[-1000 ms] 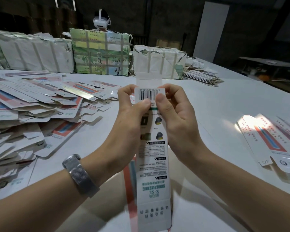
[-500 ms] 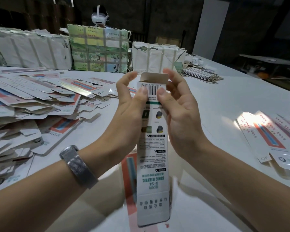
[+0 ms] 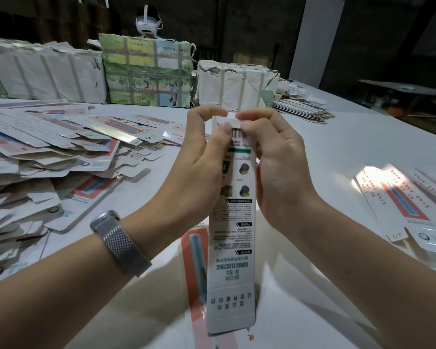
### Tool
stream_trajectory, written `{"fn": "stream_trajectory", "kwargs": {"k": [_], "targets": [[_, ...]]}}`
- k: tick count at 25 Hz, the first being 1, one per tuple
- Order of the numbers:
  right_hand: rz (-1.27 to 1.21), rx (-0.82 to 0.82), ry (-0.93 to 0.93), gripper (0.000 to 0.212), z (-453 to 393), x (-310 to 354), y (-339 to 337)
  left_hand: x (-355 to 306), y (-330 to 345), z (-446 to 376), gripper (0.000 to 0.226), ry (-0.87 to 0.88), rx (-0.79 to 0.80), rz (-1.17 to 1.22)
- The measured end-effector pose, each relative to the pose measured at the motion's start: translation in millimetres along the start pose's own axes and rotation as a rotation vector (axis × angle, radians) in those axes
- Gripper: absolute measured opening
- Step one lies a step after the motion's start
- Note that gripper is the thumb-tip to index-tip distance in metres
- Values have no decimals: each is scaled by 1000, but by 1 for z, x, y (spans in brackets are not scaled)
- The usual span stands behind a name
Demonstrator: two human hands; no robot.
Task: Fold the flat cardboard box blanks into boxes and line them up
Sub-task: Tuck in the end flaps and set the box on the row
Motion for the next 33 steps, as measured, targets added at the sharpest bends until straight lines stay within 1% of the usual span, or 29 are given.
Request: {"fn": "stream_trajectory", "kwargs": {"k": [2,5,11,14,17,22,27,33], "targets": [[7,-13,19,23,1,0,0,1,1,0,8,-8,6,12],[8,-26,38,19,2,2,1,2,3,-1,8,2,41,20],[23,-25,73,19,1,11,2,-1,4,-4,24,87,143,-4],[41,-20,99,20,0,14,3,-1,2,-5,27,98,153,-27],[109,-16,112,20,0,17,2,-2,3,-5,28,111,175,-30],[233,-20,123,21,-2,25,0,-5,3,-4,22,119,193,-55],[340,-19,94,20,-4,34,-3,-5,2,-5,16,118,169,-111],[358,43,133,13,-7,39,-9,-3,0,-4,22,82,168,-129]]}}
Point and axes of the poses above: each hand's wrist, its own z-axis away from the middle knuckle, its own y-axis out of the palm, x = y × z, the point moved 6 cm from there along -z, towards the middle knuckle, and after that the axes turned 14 degrees about x, right-handed, at the moved point
